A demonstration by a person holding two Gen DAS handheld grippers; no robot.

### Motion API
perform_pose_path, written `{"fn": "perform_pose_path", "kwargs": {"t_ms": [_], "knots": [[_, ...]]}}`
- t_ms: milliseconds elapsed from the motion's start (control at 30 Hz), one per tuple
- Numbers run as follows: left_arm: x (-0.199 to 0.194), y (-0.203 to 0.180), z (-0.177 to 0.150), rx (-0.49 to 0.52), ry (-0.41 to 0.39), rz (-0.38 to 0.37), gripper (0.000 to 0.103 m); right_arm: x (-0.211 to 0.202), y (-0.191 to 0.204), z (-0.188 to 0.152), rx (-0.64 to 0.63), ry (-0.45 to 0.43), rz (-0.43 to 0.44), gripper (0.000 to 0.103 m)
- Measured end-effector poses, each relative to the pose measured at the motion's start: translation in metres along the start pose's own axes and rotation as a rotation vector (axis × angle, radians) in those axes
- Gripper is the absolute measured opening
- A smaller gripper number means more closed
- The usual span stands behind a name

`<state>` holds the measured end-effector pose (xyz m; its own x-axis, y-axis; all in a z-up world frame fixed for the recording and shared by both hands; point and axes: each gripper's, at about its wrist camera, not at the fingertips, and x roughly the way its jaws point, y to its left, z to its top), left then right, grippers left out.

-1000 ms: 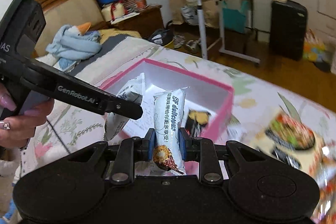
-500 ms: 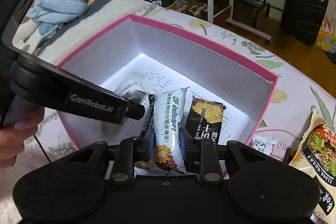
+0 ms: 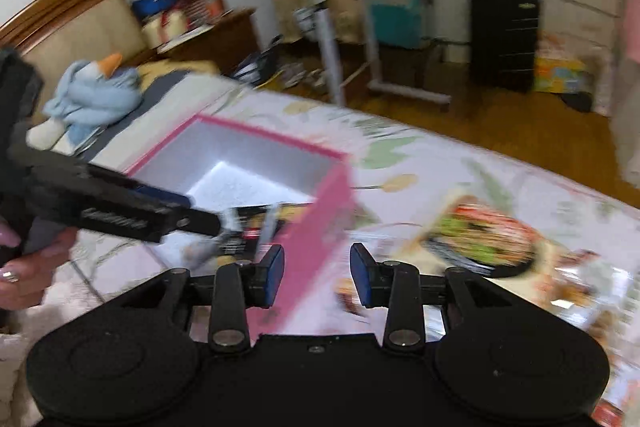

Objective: Organize snacks
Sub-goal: 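Carry the white bar into the pink box and open the right gripper, then grasp another white wrapped bar with the left gripper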

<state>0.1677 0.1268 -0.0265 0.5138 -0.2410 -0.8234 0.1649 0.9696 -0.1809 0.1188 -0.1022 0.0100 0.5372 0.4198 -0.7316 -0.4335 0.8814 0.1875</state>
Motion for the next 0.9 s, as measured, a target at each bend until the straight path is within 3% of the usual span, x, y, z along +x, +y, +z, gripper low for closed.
{"fn": "perform_pose_path", "kwargs": {"t_ms": [100, 300, 567, 733, 900], "knots": [[-0.002, -0.037, -0.001, 0.052, -0.007, -0.045, 0.047, -0.021, -0.021, -0.013, -0.009, -0.028, -0.077, 0.041], [0.033, -0.099, -0.004, 0.086, 0.076, -0.102, 0.047, -0.032, -0.070, -0.045, 0.096, -0.034, -0.158, 0.045], [0.088, -0.135, -0.012, 0.102, 0.087, -0.111, 0.046, -0.026, -0.137, -0.070, 0.269, -0.072, -0.255, 0.050], [0.123, -0.150, -0.021, 0.232, 0.063, -0.102, 0.046, 0.001, -0.169, -0.078, 0.357, -0.073, -0.274, 0.052], [0.148, -0.164, -0.035, 0.440, 0.054, -0.105, 0.046, 0.034, -0.188, -0.088, 0.417, -0.104, -0.305, 0.052]]}}
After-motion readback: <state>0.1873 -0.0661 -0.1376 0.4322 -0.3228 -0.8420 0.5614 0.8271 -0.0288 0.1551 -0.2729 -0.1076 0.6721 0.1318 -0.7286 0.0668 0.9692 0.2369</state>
